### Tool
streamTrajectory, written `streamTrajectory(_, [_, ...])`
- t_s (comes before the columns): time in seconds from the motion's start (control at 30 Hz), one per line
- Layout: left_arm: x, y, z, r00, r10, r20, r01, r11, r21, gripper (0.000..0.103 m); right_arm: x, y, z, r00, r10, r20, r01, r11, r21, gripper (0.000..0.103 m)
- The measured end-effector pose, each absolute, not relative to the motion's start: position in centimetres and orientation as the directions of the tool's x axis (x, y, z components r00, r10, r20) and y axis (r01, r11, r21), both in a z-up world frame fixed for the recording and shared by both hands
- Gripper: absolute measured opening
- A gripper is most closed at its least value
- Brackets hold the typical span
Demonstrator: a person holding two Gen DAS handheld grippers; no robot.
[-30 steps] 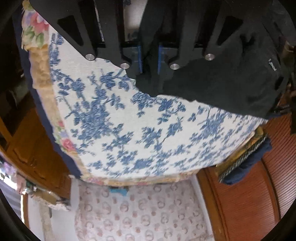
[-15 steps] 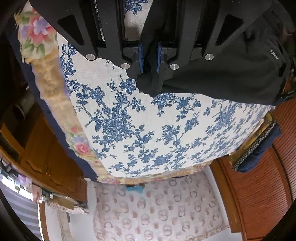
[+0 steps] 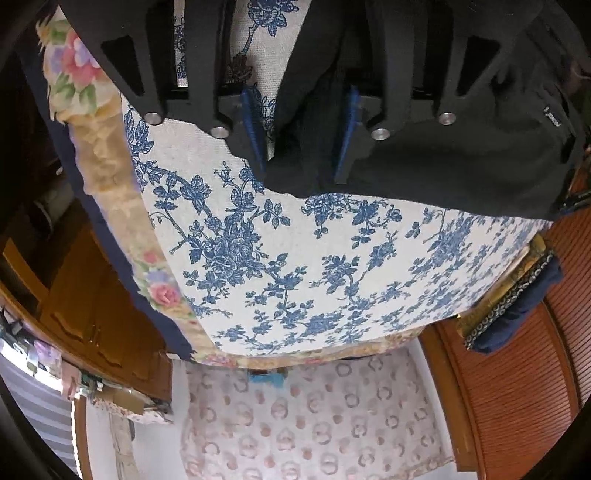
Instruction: Fold small clothes
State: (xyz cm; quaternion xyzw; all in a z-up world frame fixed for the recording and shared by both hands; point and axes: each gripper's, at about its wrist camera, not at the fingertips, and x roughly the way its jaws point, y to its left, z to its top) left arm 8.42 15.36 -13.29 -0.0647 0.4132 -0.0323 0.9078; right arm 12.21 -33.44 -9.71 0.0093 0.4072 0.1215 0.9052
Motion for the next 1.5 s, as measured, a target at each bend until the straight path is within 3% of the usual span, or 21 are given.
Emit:
streamTrajectory(0.23, [9.0,16.6,-12.5,0.666,-0.073,-0.742,0.000,0.995,-0.098,0.060,12.1,-32.7,-9.8,0.632,0.217,-0.743,-0.235,0.968,0.083,0.052])
streamTrajectory(0.5, [11.1,16.5,-13.4,0.623,-0.112,-0.774,0.067,0.994,-0.090,0.060,12.1,-32.3,-9.9,0.629,0.217,-0.747,-0.246,0.966,0.074,0.054])
streamTrajectory(0.57, [10.7,16.3,-13.4,0.630,-0.115,-0.768,0.083,0.993,-0.080,0.054,12.0,-32.1,-9.9,0.625,0.226,-0.747,-0.258,0.963,0.076,0.054])
streamTrajectory(0.63, [10.3,16.0,-13.3,0.632,-0.158,-0.758,0.122,0.987,-0.104,0.029,11.9,-31.8,-9.9,0.618,0.241,-0.748,-0.282,0.957,0.075,0.054])
streamTrajectory(0.67, [10.3,15.9,-13.2,0.631,-0.167,-0.758,0.132,0.985,-0.108,0.024,11.8,-31.7,-9.9,0.617,0.242,-0.749,-0.290,0.955,0.070,0.054])
streamTrajectory(0.7, [10.2,15.8,-13.1,0.627,-0.183,-0.757,0.144,0.982,-0.119,0.015,11.7,-31.3,-10.0,0.615,0.242,-0.751,-0.307,0.950,0.054,0.050])
streamTrajectory(0.77, [9.8,15.4,-12.9,0.626,-0.181,-0.758,0.146,0.983,-0.114,0.012,11.4,-30.9,-10.0,0.610,0.253,-0.751,-0.338,0.940,0.042,0.036])
streamTrajectory(0.83, [9.2,15.0,-12.3,0.639,-0.179,-0.749,0.145,0.983,-0.111,0.011,11.2,-30.6,-10.0,0.592,0.293,-0.751,-0.371,0.926,0.068,0.015])
streamTrajectory(0.93, [6.7,14.4,-9.7,0.691,-0.205,-0.693,0.158,0.979,-0.132,0.010,10.5,-30.6,-9.3,0.613,0.319,-0.723,-0.375,0.923,0.090,0.011])
streamTrajectory(1.13, [0.4,14.1,-2.2,0.823,-0.234,-0.518,0.177,0.971,-0.158,0.010,5.9,-32.0,-2.8,0.718,0.428,-0.550,-0.391,0.901,0.190,0.010])
streamTrajectory(1.5, [-8.2,14.6,10.7,0.950,-0.222,-0.219,0.207,0.974,-0.089,0.010,-1.6,-31.3,9.7,0.817,0.457,-0.352,-0.468,0.882,0.056,0.009])
